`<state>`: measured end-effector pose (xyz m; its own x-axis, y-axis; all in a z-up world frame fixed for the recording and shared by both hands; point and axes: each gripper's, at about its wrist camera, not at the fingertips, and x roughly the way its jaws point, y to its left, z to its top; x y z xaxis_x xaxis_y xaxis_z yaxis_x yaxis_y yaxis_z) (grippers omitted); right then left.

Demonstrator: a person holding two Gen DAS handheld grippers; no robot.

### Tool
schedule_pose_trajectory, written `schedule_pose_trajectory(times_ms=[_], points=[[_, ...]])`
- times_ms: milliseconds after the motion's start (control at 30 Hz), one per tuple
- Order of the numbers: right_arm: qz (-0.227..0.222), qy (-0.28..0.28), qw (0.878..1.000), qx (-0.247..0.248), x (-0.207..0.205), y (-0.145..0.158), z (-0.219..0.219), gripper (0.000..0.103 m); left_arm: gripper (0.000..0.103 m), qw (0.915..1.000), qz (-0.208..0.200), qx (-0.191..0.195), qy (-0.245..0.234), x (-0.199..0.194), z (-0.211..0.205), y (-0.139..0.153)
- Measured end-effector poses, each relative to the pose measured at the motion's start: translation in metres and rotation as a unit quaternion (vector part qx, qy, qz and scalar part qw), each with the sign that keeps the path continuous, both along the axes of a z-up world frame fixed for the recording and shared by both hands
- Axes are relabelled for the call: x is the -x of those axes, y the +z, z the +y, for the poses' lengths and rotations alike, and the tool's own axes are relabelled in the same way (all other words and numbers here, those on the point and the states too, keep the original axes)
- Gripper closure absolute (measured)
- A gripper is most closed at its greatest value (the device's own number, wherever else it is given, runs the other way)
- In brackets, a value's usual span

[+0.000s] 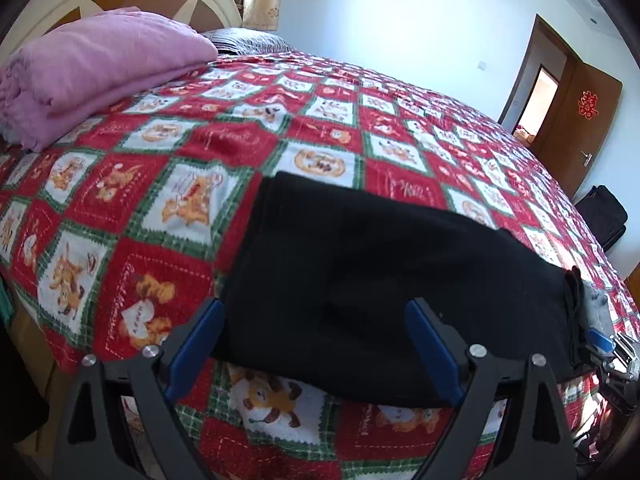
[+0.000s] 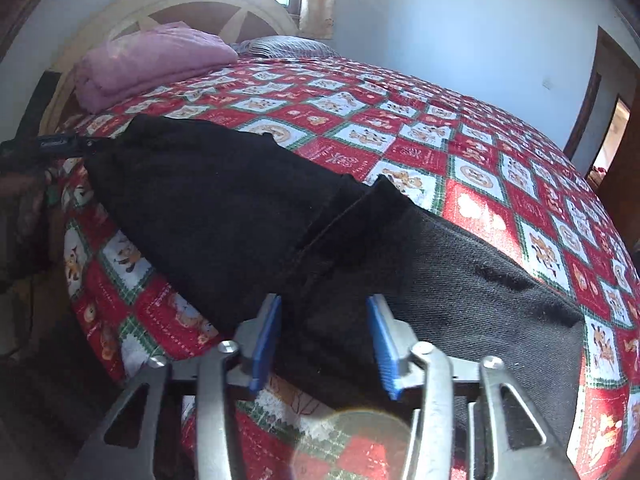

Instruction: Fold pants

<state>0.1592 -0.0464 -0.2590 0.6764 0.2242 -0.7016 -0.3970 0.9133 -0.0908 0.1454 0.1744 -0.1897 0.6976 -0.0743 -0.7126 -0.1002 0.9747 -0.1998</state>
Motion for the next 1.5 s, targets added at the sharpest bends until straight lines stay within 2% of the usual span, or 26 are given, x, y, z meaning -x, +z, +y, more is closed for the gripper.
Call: schedule_pose_trajectory(times_ms=[33, 100, 300, 433, 567, 600, 667, 700, 733, 833, 1033, 1067, 1100, 1167, 1233, 1367, 1433, 1500], points=[[-0.002, 0.005, 1.0, -0.002, 0.002, 0.0, 0.001, 0.085, 0.009, 1.0, -0.001, -0.003, -0.002, 0.0, -0.001, -0.001], [-0.007, 0.019, 1.0, 0.005, 0.009, 0.001, 0.006, 0.098, 0.009, 1.0, -0.003, -0.005, -0.004, 0.0, 0.001, -0.001], [-0.001, 0.022, 1.0, -0.005, 0.018, 0.001, 0.006, 0.099, 0.009, 0.9999, -0.003, -0.007, 0.008, 0.001, 0.011, -0.002], [-0.015, 0.026, 1.0, -0.008, 0.025, 0.005, 0.01, 0.099, 0.009, 0.9998, -0.004, -0.008, 0.016, 0.002, 0.018, -0.002], [-0.005, 0.03, 1.0, 0.005, 0.019, -0.009, 0.014, 0.098, 0.009, 0.9999, -0.001, -0.01, 0.013, 0.0, 0.017, -0.008], [-0.003, 0.029, 1.0, -0.007, 0.019, -0.008, 0.011, 0.096, 0.009, 0.9999, -0.001, -0.011, 0.01, -0.001, 0.016, -0.01], [-0.001, 0.039, 0.999, -0.002, 0.021, -0.005, 0.012, 0.085, 0.009, 0.9998, -0.004, -0.016, 0.008, -0.001, 0.015, -0.011], [-0.006, 0.044, 0.999, 0.0, 0.024, -0.003, 0.012, 0.062, 0.009, 0.9998, -0.004, -0.017, 0.008, -0.002, 0.016, -0.013], [-0.01, 0.049, 0.999, -0.005, 0.027, 0.0, 0.01, 0.046, 0.009, 0.9998, -0.005, -0.015, 0.008, -0.002, 0.018, -0.014], [-0.01, 0.06, 0.998, -0.034, 0.031, 0.002, 0.006, 0.046, 0.009, 1.0, -0.001, 0.004, 0.009, -0.004, 0.025, -0.02], [-0.018, 0.061, 0.997, -0.033, 0.035, -0.002, 0.011, 0.046, 0.011, 0.9987, -0.023, 0.046, 0.001, -0.004, 0.037, -0.019], [-0.02, 0.06, 0.997, -0.033, 0.035, -0.002, 0.012, 0.046, 0.016, 0.9983, -0.026, 0.052, 0.0, -0.003, 0.038, -0.019], [-0.02, 0.057, 0.998, -0.033, 0.035, -0.003, 0.013, 0.046, 0.026, 0.9984, -0.028, 0.048, -0.001, -0.003, 0.037, -0.018], [-0.022, 0.052, 0.998, -0.034, 0.035, -0.006, 0.015, 0.046, 0.036, 0.9994, -0.024, 0.023, -0.013, -0.004, 0.03, -0.016], [-0.019, 0.05, 0.998, -0.035, 0.035, -0.008, 0.016, 0.046, 0.037, 0.9997, -0.022, 0.004, -0.013, -0.005, 0.025, -0.016], [-0.022, 0.059, 0.998, -0.028, 0.04, -0.01, 0.021, 0.046, 0.036, 0.9997, -0.019, 0.011, -0.01, -0.007, 0.028, -0.02], [-0.025, 0.061, 0.998, -0.027, 0.041, -0.009, 0.022, 0.046, 0.044, 0.9998, -0.016, 0.001, -0.007, -0.005, 0.024, -0.016], [-0.025, 0.059, 0.998, -0.027, 0.041, -0.01, 0.022, 0.046, 0.046, 0.9993, -0.03, -0.021, -0.006, 0.0, 0.016, -0.006]])
